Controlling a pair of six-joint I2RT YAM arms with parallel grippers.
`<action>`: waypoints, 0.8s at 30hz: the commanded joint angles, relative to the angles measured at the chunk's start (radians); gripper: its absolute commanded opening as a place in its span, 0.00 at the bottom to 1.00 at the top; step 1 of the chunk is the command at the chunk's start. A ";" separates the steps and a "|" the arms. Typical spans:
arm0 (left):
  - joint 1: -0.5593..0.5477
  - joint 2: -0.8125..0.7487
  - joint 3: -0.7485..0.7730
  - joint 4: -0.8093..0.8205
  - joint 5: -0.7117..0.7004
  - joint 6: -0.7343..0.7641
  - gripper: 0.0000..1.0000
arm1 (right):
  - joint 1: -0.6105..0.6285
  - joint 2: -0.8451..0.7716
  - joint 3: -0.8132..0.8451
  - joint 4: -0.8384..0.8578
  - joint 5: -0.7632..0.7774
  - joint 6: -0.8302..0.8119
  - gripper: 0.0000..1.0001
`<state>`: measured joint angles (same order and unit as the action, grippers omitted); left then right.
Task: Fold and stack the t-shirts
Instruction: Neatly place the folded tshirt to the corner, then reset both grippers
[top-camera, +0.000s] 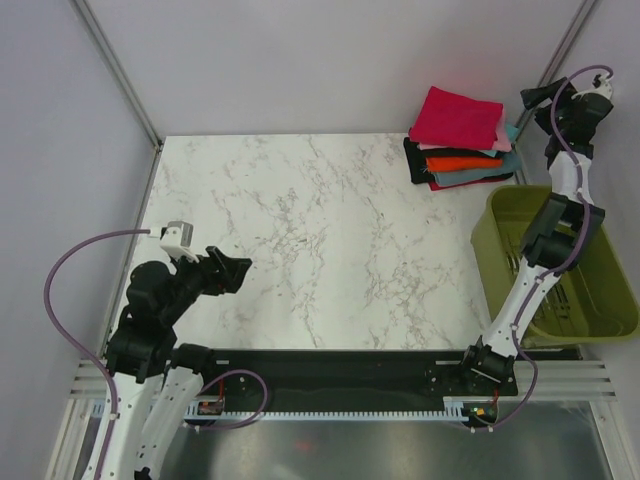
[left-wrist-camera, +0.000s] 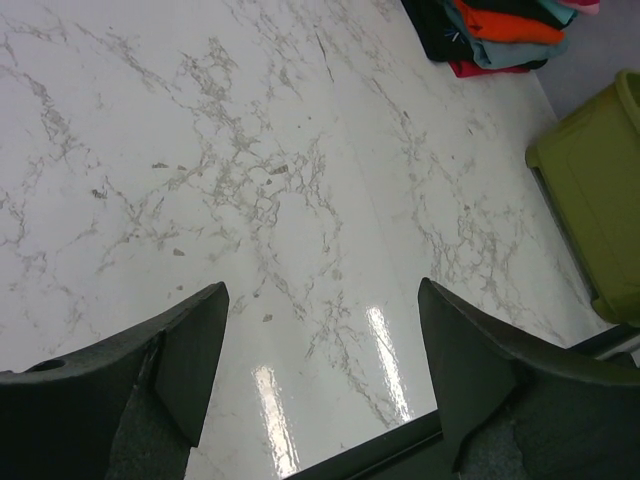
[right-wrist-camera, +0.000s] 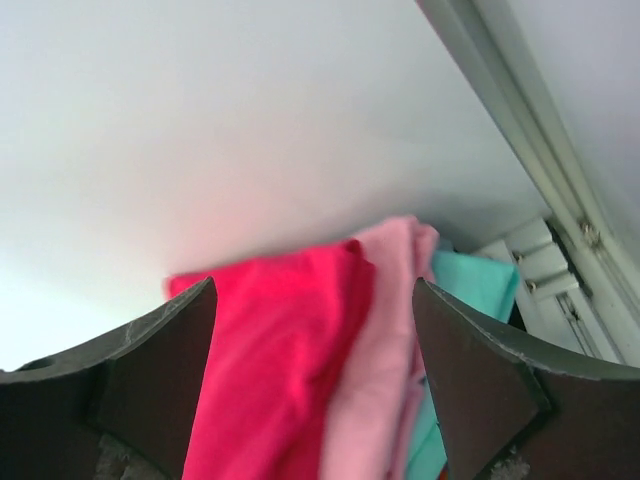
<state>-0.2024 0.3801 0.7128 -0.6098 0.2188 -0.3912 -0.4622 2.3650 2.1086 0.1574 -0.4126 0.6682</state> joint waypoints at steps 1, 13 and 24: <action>0.006 -0.023 -0.006 0.041 0.008 0.022 0.84 | -0.098 -0.182 -0.025 0.080 0.046 0.074 0.86; 0.006 -0.053 -0.012 0.051 0.030 0.023 0.84 | 0.100 -0.544 -0.524 0.363 -0.230 0.333 0.98; 0.008 -0.064 -0.013 0.050 0.013 0.026 0.84 | 0.399 -0.702 -1.151 0.844 -0.338 0.459 0.98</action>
<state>-0.2024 0.3305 0.7029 -0.5957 0.2340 -0.3912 -0.0841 1.7168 0.9989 0.7990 -0.7013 1.0973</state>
